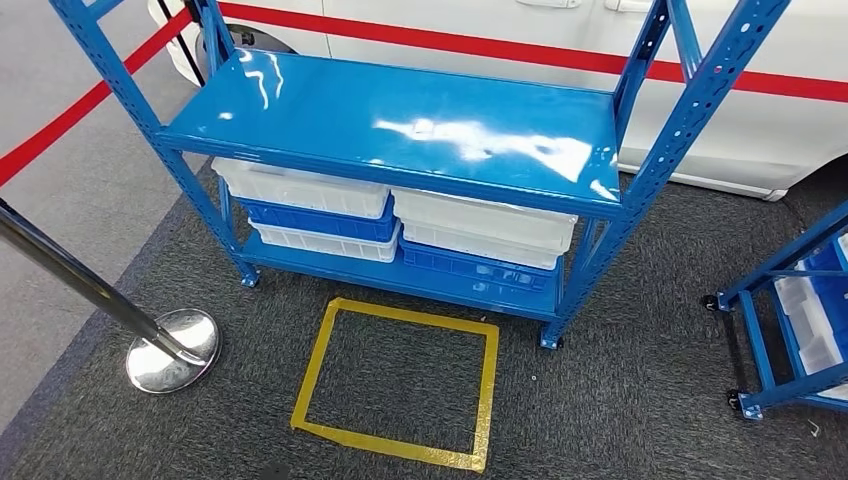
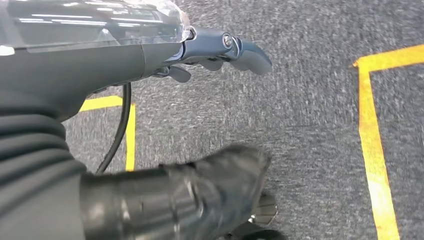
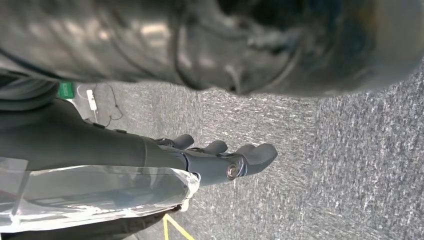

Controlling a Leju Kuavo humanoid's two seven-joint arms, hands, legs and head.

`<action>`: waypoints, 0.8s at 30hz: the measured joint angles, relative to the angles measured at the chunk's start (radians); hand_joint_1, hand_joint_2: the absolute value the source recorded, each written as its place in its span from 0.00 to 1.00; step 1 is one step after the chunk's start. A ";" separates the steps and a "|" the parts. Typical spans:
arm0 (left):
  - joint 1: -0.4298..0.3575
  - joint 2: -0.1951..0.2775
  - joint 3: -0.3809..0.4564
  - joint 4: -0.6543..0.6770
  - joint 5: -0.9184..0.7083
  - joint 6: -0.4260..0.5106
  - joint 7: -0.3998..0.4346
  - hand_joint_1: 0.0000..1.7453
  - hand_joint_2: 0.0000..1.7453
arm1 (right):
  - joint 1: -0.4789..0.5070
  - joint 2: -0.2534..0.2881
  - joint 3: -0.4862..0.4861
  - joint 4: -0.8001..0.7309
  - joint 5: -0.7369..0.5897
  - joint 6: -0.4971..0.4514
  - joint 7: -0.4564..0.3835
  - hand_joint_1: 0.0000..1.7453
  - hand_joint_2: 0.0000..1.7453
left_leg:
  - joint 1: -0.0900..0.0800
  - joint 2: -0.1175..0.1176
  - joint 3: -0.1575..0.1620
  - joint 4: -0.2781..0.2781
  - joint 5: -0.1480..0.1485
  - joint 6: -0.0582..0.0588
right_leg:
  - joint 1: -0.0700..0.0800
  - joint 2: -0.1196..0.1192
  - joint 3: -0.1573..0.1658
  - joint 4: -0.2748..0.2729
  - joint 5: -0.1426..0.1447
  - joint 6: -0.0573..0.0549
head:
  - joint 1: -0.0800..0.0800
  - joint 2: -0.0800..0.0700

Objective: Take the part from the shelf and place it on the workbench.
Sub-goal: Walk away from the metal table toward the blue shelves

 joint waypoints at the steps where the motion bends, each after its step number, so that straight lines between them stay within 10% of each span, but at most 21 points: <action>1: 0.001 0.000 -0.001 0.000 -0.002 -0.001 -0.002 0.00 1.00 | 0.000 0.000 0.000 0.000 0.001 -0.001 0.001 0.00 0.50 | 0.000 -0.001 -0.031 0.063 -0.022 -0.002 | 0.001 0.002 0.000 0.001 -0.001 -0.001 | 0.000 0.000; 3: 0.004 0.001 -0.003 0.000 -0.006 -0.002 -0.004 0.00 1.00 | 0.000 0.000 0.000 0.000 0.003 -0.002 0.002 0.00 1.00 | 0.000 -0.002 -0.050 0.092 -0.008 -0.004 | 0.002 0.008 0.001 0.004 -0.003 -0.001 | 0.000 0.000; 8: 0.002 0.002 -0.004 0.000 -0.008 -0.001 -0.003 0.00 1.00 | -0.001 0.003 0.000 0.000 0.008 -0.001 0.002 0.00 1.00 | -0.003 -0.009 0.062 -0.164 0.112 0.013 | 0.006 0.020 -0.005 0.026 -0.016 0.016 | 0.000 0.000; 12: 0.012 0.008 -0.029 -0.001 0.036 -0.005 0.007 0.00 1.00 | 0.006 -0.003 0.025 -0.002 -0.021 0.002 0.002 0.00 1.00 | -0.002 -0.007 0.065 -0.179 0.118 0.038 | 0.005 0.018 -0.011 0.042 -0.029 0.036 | 0.001 0.000; 16: 0.016 0.025 -0.080 -0.012 0.126 -0.024 0.028 0.00 1.00 | 0.024 -0.016 0.080 -0.003 -0.098 0.018 0.000 0.00 1.00 | 0.002 -0.001 0.065 -0.186 0.123 0.050 | -0.002 0.011 -0.111 0.254 -0.141 0.054 | 0.002 0.000; 18: 0.017 0.033 -0.107 -0.025 0.170 -0.034 0.038 0.00 1.00 | 0.039 -0.023 0.110 -0.003 -0.136 0.026 -0.002 0.00 1.00 | 0.002 0.001 0.066 -0.186 0.122 0.049 | -0.006 0.009 -0.133 0.298 -0.138 0.057 | 0.002 0.000; 21: 0.015 0.042 -0.149 -0.049 0.233 -0.048 0.052 0.00 1.00 | 0.064 -0.033 0.155 -0.001 -0.191 0.037 -0.004 0.00 1.00 | 0.001 0.000 0.071 -0.183 0.117 0.041 | -0.005 0.002 -0.048 0.124 -0.043 0.050 | 0.002 0.000; 24: 0.015 0.054 -0.192 -0.071 0.297 -0.063 0.067 0.00 1.00 | 0.082 -0.043 0.203 -0.001 -0.247 0.048 -0.006 0.00 1.00 | -0.003 0.002 0.072 -0.181 0.113 0.026 | 0.004 0.000 -0.006 0.027 -0.020 0.036 | 0.001 0.000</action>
